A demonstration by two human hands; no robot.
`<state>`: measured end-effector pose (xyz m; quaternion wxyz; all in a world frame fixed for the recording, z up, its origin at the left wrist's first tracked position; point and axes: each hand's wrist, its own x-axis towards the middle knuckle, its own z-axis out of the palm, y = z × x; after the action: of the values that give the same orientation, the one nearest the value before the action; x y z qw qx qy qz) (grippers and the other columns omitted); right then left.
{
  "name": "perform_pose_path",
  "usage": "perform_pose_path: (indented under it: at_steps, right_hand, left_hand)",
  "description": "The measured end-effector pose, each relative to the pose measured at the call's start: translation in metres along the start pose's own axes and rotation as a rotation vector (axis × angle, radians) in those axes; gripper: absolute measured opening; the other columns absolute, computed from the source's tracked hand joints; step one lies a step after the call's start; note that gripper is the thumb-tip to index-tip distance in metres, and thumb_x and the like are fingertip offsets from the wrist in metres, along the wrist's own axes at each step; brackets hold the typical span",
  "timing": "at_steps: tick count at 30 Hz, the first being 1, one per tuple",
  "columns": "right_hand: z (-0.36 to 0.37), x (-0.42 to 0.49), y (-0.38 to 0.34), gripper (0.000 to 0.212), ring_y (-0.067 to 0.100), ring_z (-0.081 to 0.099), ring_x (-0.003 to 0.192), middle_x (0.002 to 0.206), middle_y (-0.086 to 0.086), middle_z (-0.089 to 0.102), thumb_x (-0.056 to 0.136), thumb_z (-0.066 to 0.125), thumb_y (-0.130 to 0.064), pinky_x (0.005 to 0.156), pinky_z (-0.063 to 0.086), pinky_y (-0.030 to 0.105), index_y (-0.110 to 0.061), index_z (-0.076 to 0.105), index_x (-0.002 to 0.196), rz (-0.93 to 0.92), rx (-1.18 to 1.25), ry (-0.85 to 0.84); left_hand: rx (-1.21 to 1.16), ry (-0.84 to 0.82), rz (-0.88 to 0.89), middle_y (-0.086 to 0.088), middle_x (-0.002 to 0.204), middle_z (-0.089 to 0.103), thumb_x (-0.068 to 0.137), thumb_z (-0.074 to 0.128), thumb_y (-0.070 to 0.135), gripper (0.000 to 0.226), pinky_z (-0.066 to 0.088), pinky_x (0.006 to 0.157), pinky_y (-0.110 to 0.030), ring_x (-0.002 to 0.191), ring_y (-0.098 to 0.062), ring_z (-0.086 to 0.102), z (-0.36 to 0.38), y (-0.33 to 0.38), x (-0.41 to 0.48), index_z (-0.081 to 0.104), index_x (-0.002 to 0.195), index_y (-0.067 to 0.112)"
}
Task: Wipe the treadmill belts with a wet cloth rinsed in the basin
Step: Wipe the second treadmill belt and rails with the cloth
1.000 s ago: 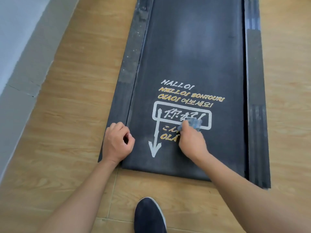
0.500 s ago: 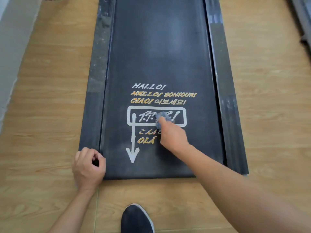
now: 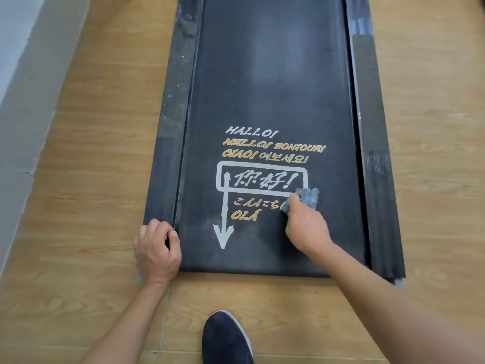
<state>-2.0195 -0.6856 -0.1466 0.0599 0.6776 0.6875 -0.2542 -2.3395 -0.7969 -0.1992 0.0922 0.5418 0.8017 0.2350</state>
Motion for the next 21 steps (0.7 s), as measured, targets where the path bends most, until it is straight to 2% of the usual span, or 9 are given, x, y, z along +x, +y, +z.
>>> perform_pose_path:
  at_steps: [1, 2, 6, 9, 13, 17, 19, 21]
  right_hand:
    - [0.008, 0.003, -0.032, 0.025, 0.044, 0.064, 0.102, 0.12, 0.008, 0.062, 0.091, 0.045, -0.001, 0.064, 0.042, 0.037, -0.017, 0.044, 0.11, -0.071, 0.016, -0.019]
    - [0.018, 0.007, -0.067, 0.023, 0.041, 0.066, 0.101, 0.115, 0.007, 0.064, 0.092, 0.046, -0.003, 0.063, 0.042, 0.037, -0.016, 0.045, 0.111, -0.142, 0.012, -0.047]
    - [0.056, 0.022, -0.195, 0.026, 0.037, 0.069, 0.086, 0.102, 0.011, 0.067, 0.092, 0.05, -0.006, 0.057, 0.039, 0.037, -0.013, 0.043, 0.115, -0.392, -0.061, -0.078]
    - [0.069, 0.022, -0.231, 0.029, 0.03, 0.07, 0.083, 0.098, 0.007, 0.067, 0.094, 0.052, -0.011, 0.052, 0.031, 0.032, -0.013, 0.041, 0.121, -0.476, -0.17, -0.063]
    - [0.053, 0.024, -0.182, 0.042, 0.033, 0.07, 0.088, 0.102, 0.006, 0.068, 0.088, 0.064, -0.015, 0.061, 0.036, 0.034, -0.014, 0.044, 0.125, -0.482, -0.192, -0.098]
    - [0.009, 0.022, -0.071, 0.054, 0.037, 0.068, 0.097, 0.113, 0.005, 0.064, 0.09, 0.057, -0.013, 0.067, 0.039, 0.036, -0.021, 0.038, 0.139, -0.232, -0.106, -0.101]
    - [-0.015, 0.017, -0.001, 0.049, 0.038, 0.066, 0.096, 0.115, 0.004, 0.064, 0.09, 0.049, -0.012, 0.069, 0.039, 0.036, -0.025, 0.037, 0.136, -0.065, -0.088, -0.067]
    - [-0.037, 0.016, 0.069, 0.031, 0.038, 0.064, 0.087, 0.106, 0.007, 0.066, 0.092, 0.046, -0.014, 0.066, 0.039, 0.037, -0.023, 0.039, 0.121, 0.086, -0.128, -0.036]
  left_hand:
    - [-0.024, -0.013, -0.002, 0.003, 0.078, 0.048, 0.092, 0.049, 0.021, 0.019, 0.034, 0.067, -0.043, 0.073, -0.024, 0.041, 0.0, 0.002, 0.001, 0.051, 0.074, 0.015]
    - [-0.053, -0.026, -0.005, 0.004, 0.077, 0.047, 0.093, 0.048, 0.021, 0.019, 0.033, 0.067, -0.042, 0.072, -0.023, 0.04, 0.0, 0.001, 0.002, 0.05, 0.074, 0.016]
    - [-0.206, -0.023, -0.029, 0.007, 0.074, 0.046, 0.096, 0.046, 0.019, 0.021, 0.033, 0.066, -0.04, 0.071, -0.021, 0.042, -0.004, -0.007, 0.003, 0.05, 0.074, 0.018]
    - [-0.262, -0.03, -0.024, 0.005, 0.075, 0.048, 0.095, 0.047, 0.014, 0.021, 0.034, 0.066, -0.039, 0.072, -0.023, 0.043, -0.009, -0.012, 0.005, 0.051, 0.075, 0.015]
    - [-0.227, -0.006, 0.011, 0.005, 0.074, 0.048, 0.094, 0.048, 0.016, 0.022, 0.035, 0.064, -0.042, 0.071, -0.022, 0.041, -0.008, -0.014, 0.001, 0.051, 0.073, 0.015]
    - [-0.195, -0.008, -0.033, 0.006, 0.072, 0.048, 0.092, 0.047, 0.021, 0.022, 0.038, 0.062, -0.045, 0.071, -0.025, 0.041, -0.006, -0.01, 0.0, 0.05, 0.071, 0.019]
    - [-0.171, -0.022, -0.071, 0.005, 0.073, 0.048, 0.092, 0.045, 0.025, 0.022, 0.04, 0.063, -0.047, 0.072, -0.026, 0.042, -0.005, -0.007, 0.0, 0.05, 0.071, 0.02]
    - [-0.154, -0.021, -0.098, 0.002, 0.074, 0.048, 0.094, 0.043, 0.029, 0.025, 0.039, 0.067, -0.048, 0.074, -0.029, 0.042, -0.005, -0.002, -0.001, 0.052, 0.073, 0.018]
